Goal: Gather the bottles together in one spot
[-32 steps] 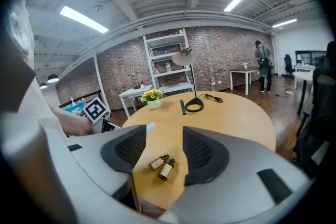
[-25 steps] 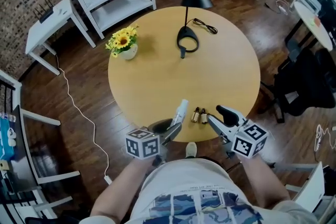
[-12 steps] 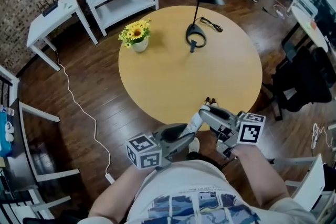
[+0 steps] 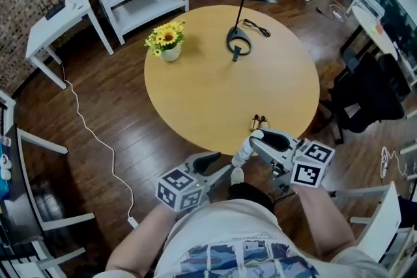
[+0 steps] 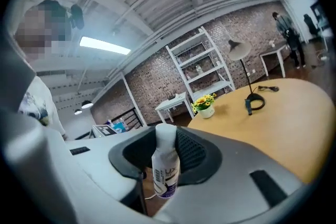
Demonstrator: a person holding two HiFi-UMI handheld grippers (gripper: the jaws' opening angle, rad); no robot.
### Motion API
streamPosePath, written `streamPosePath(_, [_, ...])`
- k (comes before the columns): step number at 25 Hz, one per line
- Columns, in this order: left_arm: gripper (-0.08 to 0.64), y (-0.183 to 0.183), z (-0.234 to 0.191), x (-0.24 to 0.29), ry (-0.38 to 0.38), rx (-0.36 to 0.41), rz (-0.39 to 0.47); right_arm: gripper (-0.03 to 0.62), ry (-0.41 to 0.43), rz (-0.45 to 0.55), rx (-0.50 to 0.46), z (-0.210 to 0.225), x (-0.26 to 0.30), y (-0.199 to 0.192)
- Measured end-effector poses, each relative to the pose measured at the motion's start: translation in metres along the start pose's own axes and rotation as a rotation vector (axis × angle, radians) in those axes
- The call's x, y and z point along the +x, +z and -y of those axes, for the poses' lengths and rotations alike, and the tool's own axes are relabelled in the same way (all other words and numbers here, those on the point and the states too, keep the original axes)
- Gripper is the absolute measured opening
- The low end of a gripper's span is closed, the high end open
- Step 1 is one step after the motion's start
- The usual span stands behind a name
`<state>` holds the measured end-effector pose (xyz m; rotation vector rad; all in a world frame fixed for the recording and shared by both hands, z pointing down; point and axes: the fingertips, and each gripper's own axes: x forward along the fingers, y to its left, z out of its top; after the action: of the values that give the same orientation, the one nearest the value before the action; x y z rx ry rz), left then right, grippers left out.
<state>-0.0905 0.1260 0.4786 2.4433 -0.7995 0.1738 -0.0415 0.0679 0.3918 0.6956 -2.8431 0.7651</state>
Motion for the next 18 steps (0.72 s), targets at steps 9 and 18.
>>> streamPosePath(9, [0.176, -0.005, -0.034, 0.018, 0.063, -0.131, -0.038, 0.115, -0.221, -0.013, -0.178, 0.085, -0.013, 0.023])
streamPosePath(18, [0.163, 0.031, -0.084, 0.059, 0.168, -0.171, -0.043, 0.115, -0.252, -0.047, -0.305, 0.197, 0.011, 0.071])
